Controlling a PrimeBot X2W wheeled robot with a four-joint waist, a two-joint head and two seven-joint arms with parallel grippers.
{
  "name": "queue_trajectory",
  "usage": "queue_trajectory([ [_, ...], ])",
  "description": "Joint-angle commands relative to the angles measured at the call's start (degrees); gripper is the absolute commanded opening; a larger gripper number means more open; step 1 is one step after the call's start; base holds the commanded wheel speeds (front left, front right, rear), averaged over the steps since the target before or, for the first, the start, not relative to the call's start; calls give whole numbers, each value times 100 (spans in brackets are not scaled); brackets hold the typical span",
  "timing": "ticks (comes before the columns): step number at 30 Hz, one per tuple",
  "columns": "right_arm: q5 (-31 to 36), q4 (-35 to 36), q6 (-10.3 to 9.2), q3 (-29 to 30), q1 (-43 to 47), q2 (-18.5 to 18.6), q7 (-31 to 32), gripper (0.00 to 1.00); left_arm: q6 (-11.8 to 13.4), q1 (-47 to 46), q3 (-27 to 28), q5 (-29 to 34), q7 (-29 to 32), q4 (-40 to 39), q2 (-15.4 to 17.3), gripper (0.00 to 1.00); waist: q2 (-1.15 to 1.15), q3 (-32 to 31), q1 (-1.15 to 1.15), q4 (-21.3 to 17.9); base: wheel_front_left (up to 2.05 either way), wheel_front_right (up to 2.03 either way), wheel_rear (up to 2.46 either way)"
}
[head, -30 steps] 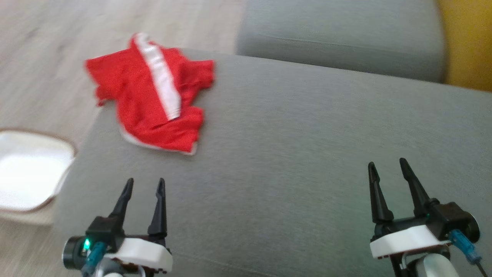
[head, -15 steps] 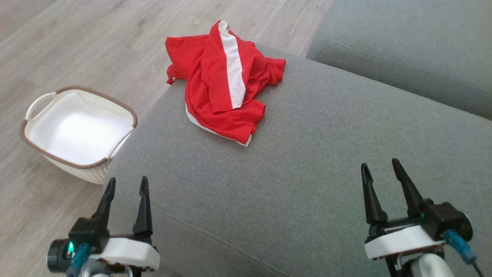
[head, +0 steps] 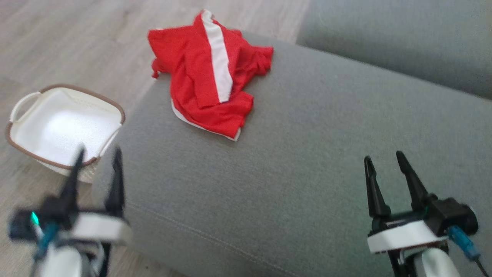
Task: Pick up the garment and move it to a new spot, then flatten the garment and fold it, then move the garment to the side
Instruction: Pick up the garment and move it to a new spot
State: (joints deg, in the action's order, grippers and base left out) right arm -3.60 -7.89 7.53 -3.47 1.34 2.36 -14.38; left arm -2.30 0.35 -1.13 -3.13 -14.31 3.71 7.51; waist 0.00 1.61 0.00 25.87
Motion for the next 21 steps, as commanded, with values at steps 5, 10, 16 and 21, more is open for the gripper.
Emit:
queue_trajectory([
  [5, 91, 327, -4, -137, -579, 52, -62, 100, -254, -1634, 132, 142, 29, -168, 623, 100, 0, 649, 0, -516, 0, 0, 0],
  [10, 267, 455, -4, -250, -909, 52, -62, 100, -453, -3147, -116, 6, 371, 223, 1122, 100, 0, 1255, 0, -1036, 0, 0, 0],
  [16, 418, 696, -4, -353, -1210, 52, -62, 100, -514, -4596, -861, -406, 1181, 1091, 1552, 100, 0, 1912, 0, -1632, 0, 0, 0],
  [21, 503, 964, -4, -432, -1434, 52, -62, 100, -517, -5385, -1511, -1127, 1936, 1850, 1934, 100, 0, 2458, 0, -2044, 0, 0, 0],
])
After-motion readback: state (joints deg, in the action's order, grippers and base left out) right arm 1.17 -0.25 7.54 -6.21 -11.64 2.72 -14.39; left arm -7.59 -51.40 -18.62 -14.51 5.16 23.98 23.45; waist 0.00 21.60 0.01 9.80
